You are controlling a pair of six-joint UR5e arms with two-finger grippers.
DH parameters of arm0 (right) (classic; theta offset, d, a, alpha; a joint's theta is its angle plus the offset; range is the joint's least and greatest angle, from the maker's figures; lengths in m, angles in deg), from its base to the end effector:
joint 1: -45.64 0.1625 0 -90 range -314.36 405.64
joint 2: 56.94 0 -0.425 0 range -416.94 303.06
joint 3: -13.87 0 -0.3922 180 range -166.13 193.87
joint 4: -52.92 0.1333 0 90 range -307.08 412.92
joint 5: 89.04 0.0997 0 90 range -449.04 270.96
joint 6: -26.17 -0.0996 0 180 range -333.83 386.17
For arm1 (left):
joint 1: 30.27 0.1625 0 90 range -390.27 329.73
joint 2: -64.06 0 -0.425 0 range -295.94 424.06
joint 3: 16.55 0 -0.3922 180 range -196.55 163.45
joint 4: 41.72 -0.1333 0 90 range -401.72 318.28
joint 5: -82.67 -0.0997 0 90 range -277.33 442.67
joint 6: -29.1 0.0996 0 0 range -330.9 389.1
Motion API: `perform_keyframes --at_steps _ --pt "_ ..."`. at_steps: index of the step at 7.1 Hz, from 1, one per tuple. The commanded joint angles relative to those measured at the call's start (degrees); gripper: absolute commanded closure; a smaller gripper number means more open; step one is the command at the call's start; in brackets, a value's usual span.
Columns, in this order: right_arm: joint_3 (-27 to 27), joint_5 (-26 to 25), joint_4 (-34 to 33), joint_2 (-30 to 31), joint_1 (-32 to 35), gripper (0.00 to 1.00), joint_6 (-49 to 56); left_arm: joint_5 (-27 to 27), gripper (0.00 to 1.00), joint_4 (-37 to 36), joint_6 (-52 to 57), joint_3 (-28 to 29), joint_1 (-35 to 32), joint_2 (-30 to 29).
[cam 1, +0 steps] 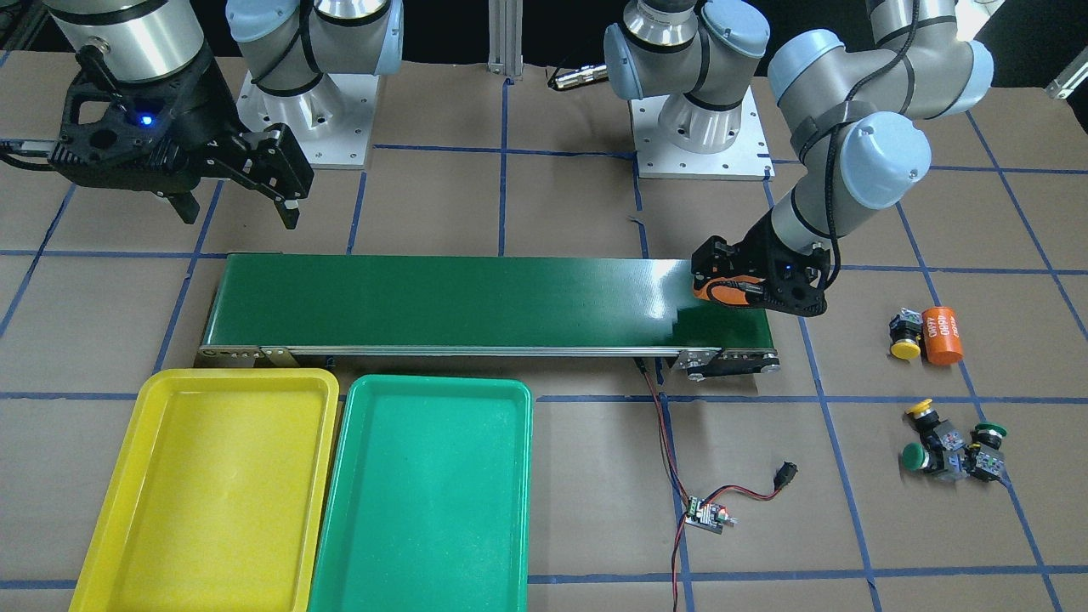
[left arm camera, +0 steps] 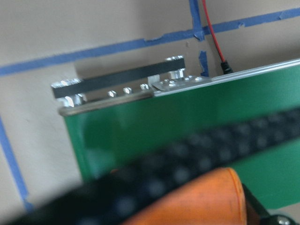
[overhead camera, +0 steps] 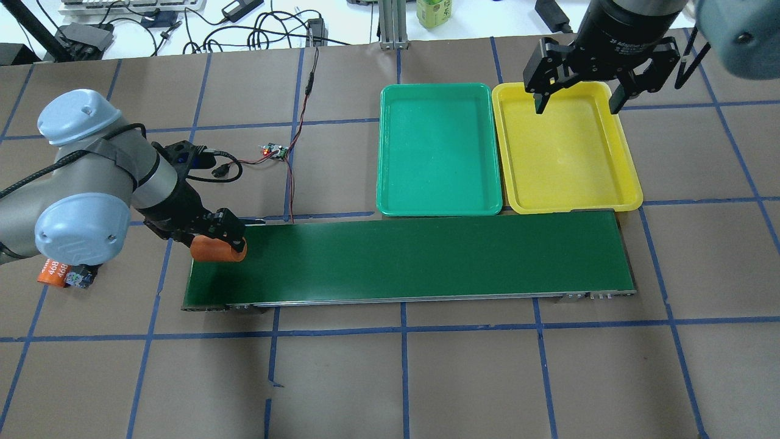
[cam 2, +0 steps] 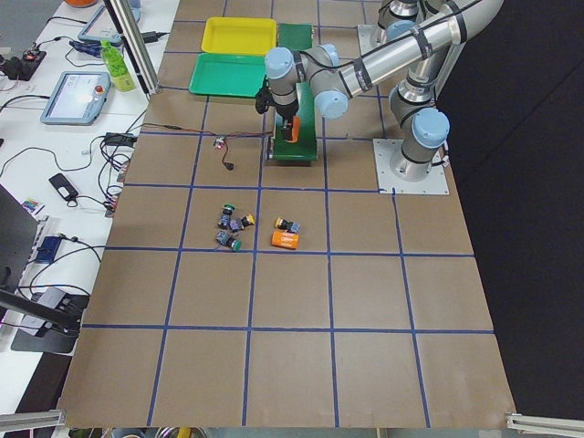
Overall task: Sort buttons by color to trays
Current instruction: 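Carry the orange cylinder onto the near end of the belt and release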
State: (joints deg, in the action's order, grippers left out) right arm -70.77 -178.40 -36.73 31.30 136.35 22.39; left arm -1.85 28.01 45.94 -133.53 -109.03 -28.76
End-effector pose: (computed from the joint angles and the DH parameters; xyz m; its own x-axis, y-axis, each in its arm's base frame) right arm 0.1407 -0.5080 0.5181 -0.9985 0.0528 -0.0149 0.0536 0.9970 -0.0558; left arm -0.0537 -0.4625 0.2778 -0.9872 0.0797 0.1381 0.0980 0.9865 0.1312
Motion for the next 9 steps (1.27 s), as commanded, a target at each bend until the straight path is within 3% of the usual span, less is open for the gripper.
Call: perform_keyframes --at_steps 1,2,3,4,7,9 --pt "0.0 0.1 0.0 0.0 0.0 0.0 0.0 0.0 1.0 0.0 -11.8 -0.4 -4.8 -0.5" --pt "0.0 0.1 0.0 0.0 0.0 0.0 0.0 -0.2 0.97 0.2 -12.3 -0.5 -5.6 -0.7" --pt "0.0 0.1 0.0 -0.1 0.0 0.0 0.0 -0.1 0.31 0.3 -12.2 -0.9 -5.6 -1.2" --pt "0.0 0.1 -0.1 -0.1 0.0 0.0 0.0 -0.2 0.0 0.2 -12.1 -1.4 -5.6 -1.5" --pt "0.0 0.2 -0.7 0.2 0.5 0.0 -0.5 -2.6 0.0 1.3 -12.4 2.3 -5.4 0.4" --pt "-2.0 -0.3 -0.9 0.2 0.5 0.0 -0.7 -3.6 0.0 5.4 -10.8 10.8 2.2 -3.5"
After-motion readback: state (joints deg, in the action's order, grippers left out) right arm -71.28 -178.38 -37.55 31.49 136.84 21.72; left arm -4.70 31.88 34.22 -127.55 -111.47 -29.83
